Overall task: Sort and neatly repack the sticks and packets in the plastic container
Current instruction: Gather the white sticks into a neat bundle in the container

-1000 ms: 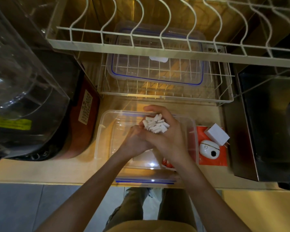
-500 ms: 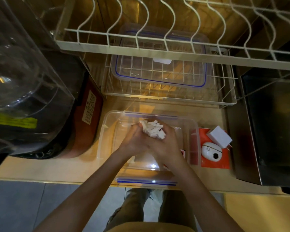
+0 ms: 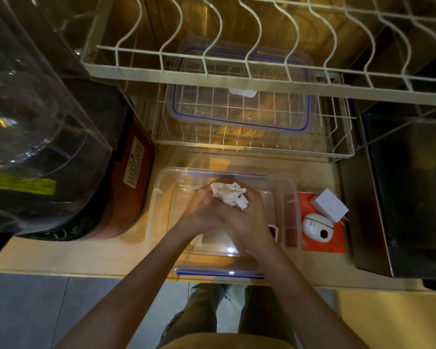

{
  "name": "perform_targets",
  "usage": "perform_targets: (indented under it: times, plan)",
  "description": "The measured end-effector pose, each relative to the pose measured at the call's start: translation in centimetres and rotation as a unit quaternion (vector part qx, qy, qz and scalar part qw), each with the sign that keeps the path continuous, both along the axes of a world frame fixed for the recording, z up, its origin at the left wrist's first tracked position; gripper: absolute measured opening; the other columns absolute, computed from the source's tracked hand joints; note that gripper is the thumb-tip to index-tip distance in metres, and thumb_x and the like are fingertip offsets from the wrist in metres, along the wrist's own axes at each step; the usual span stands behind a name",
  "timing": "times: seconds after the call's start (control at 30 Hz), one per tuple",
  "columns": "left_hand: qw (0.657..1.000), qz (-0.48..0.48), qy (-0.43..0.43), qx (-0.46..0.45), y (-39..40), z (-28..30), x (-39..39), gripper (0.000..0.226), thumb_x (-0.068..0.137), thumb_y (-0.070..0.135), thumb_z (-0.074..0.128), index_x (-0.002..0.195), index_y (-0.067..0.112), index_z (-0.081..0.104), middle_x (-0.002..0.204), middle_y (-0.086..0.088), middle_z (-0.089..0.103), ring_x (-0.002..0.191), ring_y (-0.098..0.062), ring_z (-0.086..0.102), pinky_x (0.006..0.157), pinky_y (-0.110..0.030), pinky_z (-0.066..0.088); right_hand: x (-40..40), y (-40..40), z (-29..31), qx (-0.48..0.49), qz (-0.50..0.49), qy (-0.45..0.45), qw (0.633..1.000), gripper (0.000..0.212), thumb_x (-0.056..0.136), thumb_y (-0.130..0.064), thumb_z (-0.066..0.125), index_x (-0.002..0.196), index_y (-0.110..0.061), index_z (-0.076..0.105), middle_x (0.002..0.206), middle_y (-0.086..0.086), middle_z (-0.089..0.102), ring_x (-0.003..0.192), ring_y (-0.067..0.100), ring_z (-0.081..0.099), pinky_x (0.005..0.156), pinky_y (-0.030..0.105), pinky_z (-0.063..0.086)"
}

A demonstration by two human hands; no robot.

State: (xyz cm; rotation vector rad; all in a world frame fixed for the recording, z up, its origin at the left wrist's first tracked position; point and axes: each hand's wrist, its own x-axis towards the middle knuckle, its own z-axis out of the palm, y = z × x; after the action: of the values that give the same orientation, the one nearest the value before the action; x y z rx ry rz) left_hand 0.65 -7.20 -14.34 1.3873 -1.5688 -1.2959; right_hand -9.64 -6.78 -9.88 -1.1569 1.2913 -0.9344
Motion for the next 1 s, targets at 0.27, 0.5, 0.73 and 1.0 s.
perform_targets:
  times: [0.27,0.5,0.73,1.0]
  plan:
    - [0.999,-0.033,-0.007,0.027,-0.6,1.1,-0.2,0.047,0.071,0.008,0.074,0.114,-0.001,0.057,0.099,0.009,0.062,0.092,0.013,0.059,0.081,-0.002,0.044,-0.1,-0.4,1.0,0.063,-0.017,-0.01,0.998,0.029,0.073,0.004,0.071,0.073,-0.024,0.063,0.059,-0.017,0.067,0.062,-0.011,0.063,0.061,0.004,0.047]
    - [0.96,-0.106,-0.257,0.033,-0.6,3.4,0.7,0.037,0.071,0.023,0.068,0.108,0.015,0.063,0.099,-0.009,0.071,0.092,-0.024,0.065,0.066,-0.026,0.042,-4.0,-0.7,3.8,-0.089,0.038,0.119,0.988,0.063,0.067,-0.021,0.076,0.118,-0.042,0.044,0.119,-0.02,0.052,0.114,0.0,0.05,0.092,0.011,0.044]
    - [0.893,-0.188,-0.407,0.043,1.0,3.2,1.0,0.031,0.074,0.023,0.065,0.104,0.014,0.061,0.101,-0.009,0.069,0.092,-0.026,0.063,0.064,-0.028,0.041,-3.7,0.6,2.4,-0.247,0.34,0.471,0.775,0.064,0.065,-0.036,0.069,0.124,-0.016,0.052,0.116,0.006,0.064,0.113,0.021,0.052,0.1,0.03,0.036]
    - [0.894,-0.189,-0.403,0.05,3.7,3.0,1.7,0.041,0.075,0.024,0.066,0.114,0.022,0.055,0.109,-0.001,0.067,0.092,-0.019,0.063,0.066,-0.025,0.038,-1.9,1.7,-0.9,-0.123,0.417,0.531,0.728,0.038,0.083,-0.022,0.061,0.119,-0.013,0.052,0.11,0.009,0.067,0.096,0.025,0.064,0.08,0.035,0.05]
